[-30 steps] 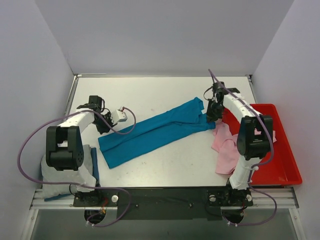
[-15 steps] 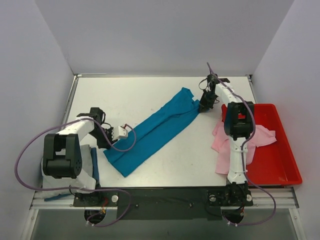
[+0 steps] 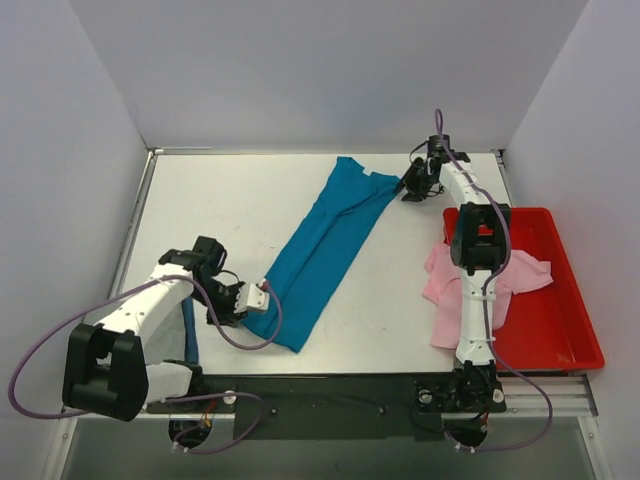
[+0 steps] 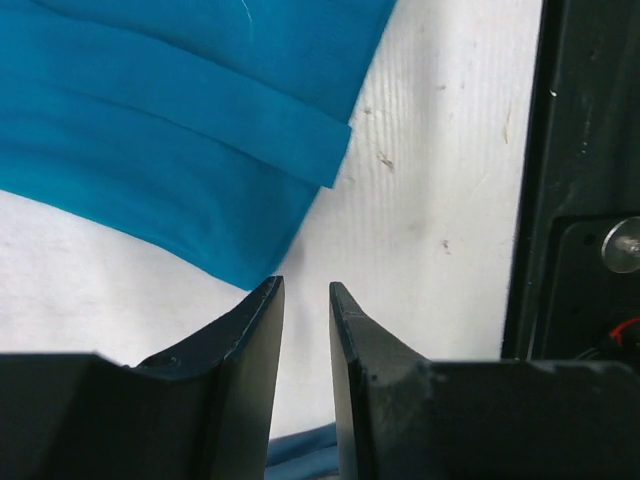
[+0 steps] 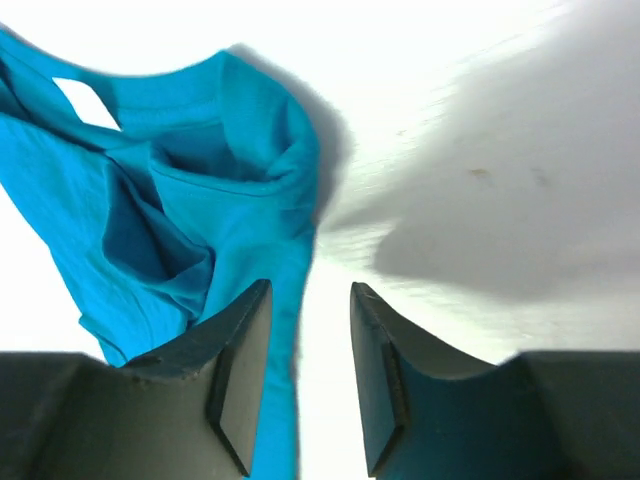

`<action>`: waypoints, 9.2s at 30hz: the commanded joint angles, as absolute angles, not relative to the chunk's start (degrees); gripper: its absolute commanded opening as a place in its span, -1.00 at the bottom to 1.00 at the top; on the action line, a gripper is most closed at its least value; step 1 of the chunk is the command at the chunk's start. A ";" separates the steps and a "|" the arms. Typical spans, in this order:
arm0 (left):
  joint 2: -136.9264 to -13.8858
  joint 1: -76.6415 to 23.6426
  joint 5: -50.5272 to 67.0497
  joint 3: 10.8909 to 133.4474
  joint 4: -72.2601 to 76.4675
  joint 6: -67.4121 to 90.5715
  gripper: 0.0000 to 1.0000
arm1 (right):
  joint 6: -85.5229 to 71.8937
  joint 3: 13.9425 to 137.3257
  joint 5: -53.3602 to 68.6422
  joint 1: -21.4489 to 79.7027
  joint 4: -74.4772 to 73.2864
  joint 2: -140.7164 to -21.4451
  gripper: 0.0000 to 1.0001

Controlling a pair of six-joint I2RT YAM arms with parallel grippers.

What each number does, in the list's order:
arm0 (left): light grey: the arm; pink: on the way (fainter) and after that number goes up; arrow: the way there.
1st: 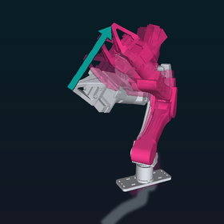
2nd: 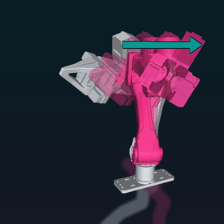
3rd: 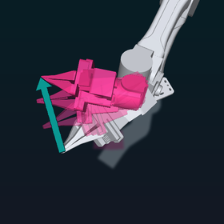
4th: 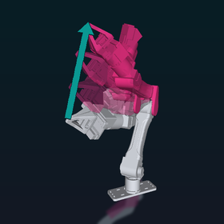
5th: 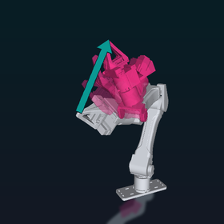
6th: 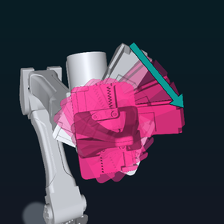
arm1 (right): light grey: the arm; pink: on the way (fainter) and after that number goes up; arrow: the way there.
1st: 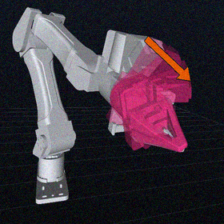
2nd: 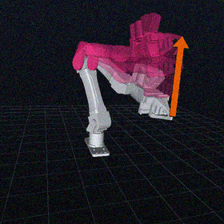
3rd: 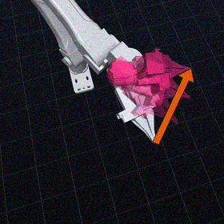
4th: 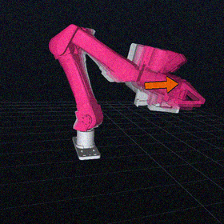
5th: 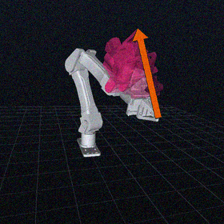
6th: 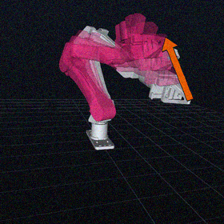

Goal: Fold and stack the t-shirts
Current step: Rotate the tshirt 90 degrees

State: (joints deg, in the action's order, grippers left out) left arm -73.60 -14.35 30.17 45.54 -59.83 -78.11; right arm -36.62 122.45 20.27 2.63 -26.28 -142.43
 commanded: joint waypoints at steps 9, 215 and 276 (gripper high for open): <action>-59.33 -9.76 34.72 33.75 -44.39 -80.95 -0.07 | -49.47 125.68 25.66 1.84 -19.96 -147.38 -0.26; -62.93 -56.69 31.82 21.27 -7.38 -70.05 -1.00 | -16.44 64.38 7.06 46.76 -19.77 -88.84 -1.00; -63.19 -56.69 31.90 20.66 -6.24 -71.10 -1.00 | -4.13 99.06 -3.87 39.20 -28.83 -123.31 -1.00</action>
State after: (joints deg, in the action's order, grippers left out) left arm -63.68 -56.31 30.65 20.60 -7.01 -69.84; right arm -5.43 99.77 -2.61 39.09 -26.09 -127.76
